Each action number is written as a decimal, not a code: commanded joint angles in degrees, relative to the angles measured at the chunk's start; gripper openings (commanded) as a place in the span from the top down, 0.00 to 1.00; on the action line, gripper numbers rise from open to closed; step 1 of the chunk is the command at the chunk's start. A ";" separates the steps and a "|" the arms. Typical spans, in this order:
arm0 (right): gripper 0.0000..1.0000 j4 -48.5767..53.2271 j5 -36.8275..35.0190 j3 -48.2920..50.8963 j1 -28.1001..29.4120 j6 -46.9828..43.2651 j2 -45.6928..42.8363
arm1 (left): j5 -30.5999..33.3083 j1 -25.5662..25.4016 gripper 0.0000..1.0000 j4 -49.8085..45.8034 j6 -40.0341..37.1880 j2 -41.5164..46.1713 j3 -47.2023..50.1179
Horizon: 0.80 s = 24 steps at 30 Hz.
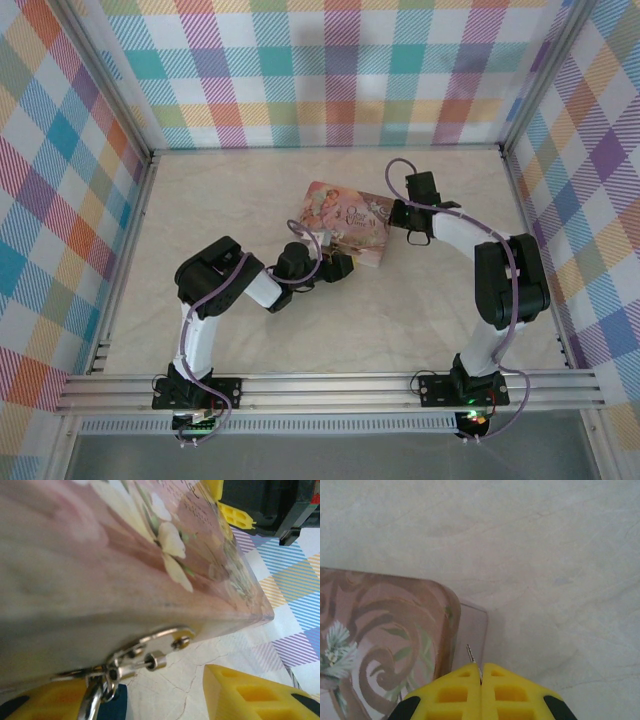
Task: Unlock a padlock with a key
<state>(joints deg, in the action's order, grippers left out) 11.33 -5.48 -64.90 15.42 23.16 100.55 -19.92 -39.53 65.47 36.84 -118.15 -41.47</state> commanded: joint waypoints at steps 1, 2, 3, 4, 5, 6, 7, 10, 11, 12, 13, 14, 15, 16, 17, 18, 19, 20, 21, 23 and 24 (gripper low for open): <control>1.00 2.43 1.61 0.82 0.64 -0.04 -0.01 | -0.92 1.36 0.51 -1.74 0.38 2.20 1.17; 1.00 2.46 1.52 0.83 0.66 -0.04 0.05 | -0.88 1.54 0.50 -1.75 0.41 2.47 1.51; 1.00 2.43 1.52 0.83 0.67 -0.04 0.08 | -0.91 1.71 0.49 -1.82 0.34 2.69 1.86; 1.00 2.40 1.51 0.74 0.63 -0.04 0.17 | -0.91 1.86 0.48 -1.93 0.34 3.05 2.33; 1.00 2.42 1.67 0.66 0.58 -0.04 0.23 | -0.83 1.98 0.47 -1.93 0.19 3.52 2.80; 1.00 2.41 1.70 0.58 0.60 0.04 0.25 | -0.67 2.08 0.46 -2.08 -0.09 3.78 3.18; 1.00 2.37 1.77 0.57 0.67 0.07 0.19 | -0.70 2.17 0.45 -2.40 -0.24 4.17 3.44; 1.00 2.21 1.78 0.31 0.69 0.22 0.31 | -1.17 2.44 0.47 -2.90 -0.72 4.78 3.77; 1.00 2.38 1.76 0.17 0.84 0.22 0.33 | -1.37 2.52 0.48 -2.98 -0.73 4.68 3.62; 1.00 2.37 1.78 0.13 0.92 0.22 0.28 | -1.60 2.62 0.49 -2.98 -0.78 4.61 3.60; 1.00 2.38 1.78 -0.02 1.00 0.22 0.34 | -1.70 2.78 0.50 -2.98 -0.76 4.60 3.51; 1.00 2.38 1.78 -0.09 1.09 0.22 0.42 | -1.79 2.92 0.50 -2.98 -0.77 4.61 3.55; 1.00 2.51 1.69 -0.13 1.19 0.22 0.48 | -2.02 3.05 0.50 -3.07 -0.80 4.52 3.55; 1.00 2.43 1.70 -0.22 1.24 0.22 0.62 | -2.37 3.21 0.51 -3.20 -0.72 4.46 3.47; 1.00 2.46 1.70 -0.22 1.36 0.21 0.65 | -2.72 3.31 0.52 -3.53 -0.76 4.44 3.27; 1.00 2.45 1.70 -0.22 1.31 0.22 0.74 | -2.99 3.47 0.53 -3.89 -0.72 4.29 3.17; 1.00 2.39 1.68 -0.29 1.36 0.22 0.80 | -3.10 3.66 0.54 -4.27 -0.67 4.24 3.07; 1.00 2.38 1.78 -0.29 1.40 0.22 0.87 | -3.42 3.75 0.55 -4.43 -0.66 4.27 3.07; 1.00 2.38 1.78 -0.23 1.42 0.16 0.87 | -3.62 3.91 0.56 -4.52 -0.67 4.37 3.09; 1.00 2.46 1.75 -0.22 1.46 0.13 0.81 | -3.47 4.20 0.56 -5.53 -0.85 4.82 3.13; 1.00 2.38 1.78 -0.22 1.53 0.13 0.85 | -3.53 4.22 0.55 -5.99 -1.04 5.01 3.15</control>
<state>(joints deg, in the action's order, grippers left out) 12.97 -4.86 -64.53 16.19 23.16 100.55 -22.06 -36.12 62.39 36.38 -114.98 -38.48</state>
